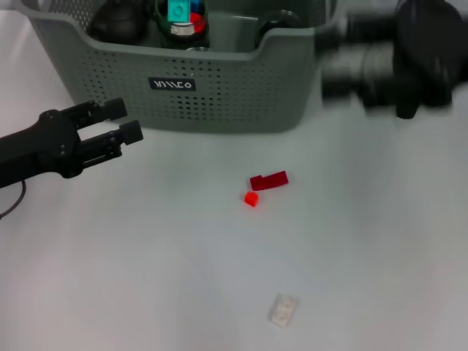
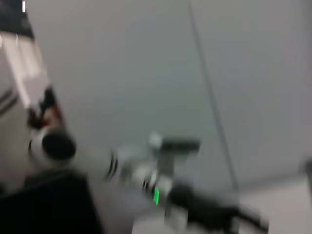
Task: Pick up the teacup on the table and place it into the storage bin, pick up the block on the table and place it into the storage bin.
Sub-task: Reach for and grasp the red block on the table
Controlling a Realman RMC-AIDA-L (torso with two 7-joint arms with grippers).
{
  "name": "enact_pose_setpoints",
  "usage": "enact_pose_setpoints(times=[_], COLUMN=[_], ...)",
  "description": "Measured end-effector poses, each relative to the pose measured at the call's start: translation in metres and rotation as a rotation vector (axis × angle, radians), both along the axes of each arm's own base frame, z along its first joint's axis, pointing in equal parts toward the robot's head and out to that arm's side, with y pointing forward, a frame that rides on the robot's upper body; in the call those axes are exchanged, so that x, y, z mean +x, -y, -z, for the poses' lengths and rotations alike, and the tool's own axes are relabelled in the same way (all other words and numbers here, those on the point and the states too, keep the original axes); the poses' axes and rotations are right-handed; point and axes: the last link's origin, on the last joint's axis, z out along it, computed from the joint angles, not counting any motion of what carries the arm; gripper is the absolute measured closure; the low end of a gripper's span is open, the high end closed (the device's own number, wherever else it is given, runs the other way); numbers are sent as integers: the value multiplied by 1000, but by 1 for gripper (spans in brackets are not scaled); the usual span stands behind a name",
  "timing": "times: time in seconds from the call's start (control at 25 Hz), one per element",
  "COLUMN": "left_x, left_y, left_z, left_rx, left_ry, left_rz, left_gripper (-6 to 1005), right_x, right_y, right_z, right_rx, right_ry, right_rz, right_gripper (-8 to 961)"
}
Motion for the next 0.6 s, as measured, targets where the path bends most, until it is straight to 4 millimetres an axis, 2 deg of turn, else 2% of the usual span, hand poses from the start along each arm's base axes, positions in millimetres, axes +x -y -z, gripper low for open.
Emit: enact_pose_setpoints(times=[0.12, 0.24, 0.4, 0.6], left_x=[-2, -3, -3, -3], left_y=[1, 2, 2, 2], left_z=[0, 0, 0, 1], left_rx=[3, 4, 5, 6], left_ry=[-3, -2, -2, -1], left_rz=[-10, -16, -18, -17], left_gripper=[356, 356, 357, 357], right_x=[7, 3, -15, -40], right_y=[4, 1, -5, -14], right_z=[4, 14, 36, 75], right_rx=[-88, -109, -118, -83], right_ry=[199, 401, 632, 895], right_rz=[28, 62, 30, -72], right_gripper=[277, 278, 279, 279])
